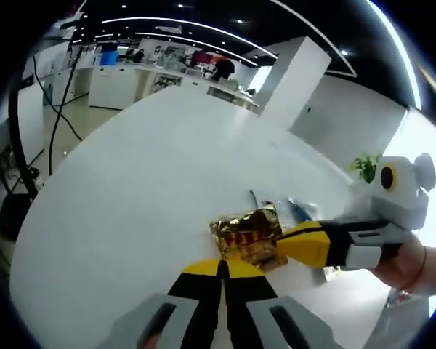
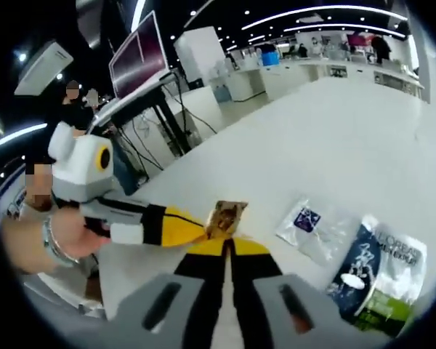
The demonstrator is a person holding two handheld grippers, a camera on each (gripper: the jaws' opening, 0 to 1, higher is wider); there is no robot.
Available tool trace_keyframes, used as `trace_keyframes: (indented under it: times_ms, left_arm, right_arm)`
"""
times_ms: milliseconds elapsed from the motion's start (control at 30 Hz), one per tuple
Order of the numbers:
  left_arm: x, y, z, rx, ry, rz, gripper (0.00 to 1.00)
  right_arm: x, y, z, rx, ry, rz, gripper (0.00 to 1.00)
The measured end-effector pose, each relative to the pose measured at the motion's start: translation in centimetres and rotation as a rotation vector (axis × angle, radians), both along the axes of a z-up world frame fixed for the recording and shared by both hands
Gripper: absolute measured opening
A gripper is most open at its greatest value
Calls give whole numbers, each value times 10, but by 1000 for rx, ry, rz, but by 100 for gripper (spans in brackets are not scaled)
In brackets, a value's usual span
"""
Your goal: Arrange the skincare products in the storage area until every visible bottle or jar stands upright without overlapping.
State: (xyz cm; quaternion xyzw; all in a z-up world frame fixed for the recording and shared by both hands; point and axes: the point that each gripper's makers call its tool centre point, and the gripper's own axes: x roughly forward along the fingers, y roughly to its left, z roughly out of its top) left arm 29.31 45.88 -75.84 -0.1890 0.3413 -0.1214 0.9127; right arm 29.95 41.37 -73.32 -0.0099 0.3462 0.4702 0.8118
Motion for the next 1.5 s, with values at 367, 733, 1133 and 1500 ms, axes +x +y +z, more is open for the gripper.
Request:
trace_keyframes:
  times_ms: [367,733,1133,1500]
  left_arm:
    - [-8,-8,51,-45,-113,9,1]
    - [-22,-38,90,-64,-133,-60,1]
    - [-25,-71,138,-88,-118,-18,1]
    - [-30,-68,122,-51,-236,175,1]
  right_arm:
    - [-6,-15,28,37,-23,-14,2]
    - [-23,-43,59,79,-36,-39,2]
    - [-24,-74,94,150,-58,-108,2]
    - [-41,-76,85,139,-35,-112,2]
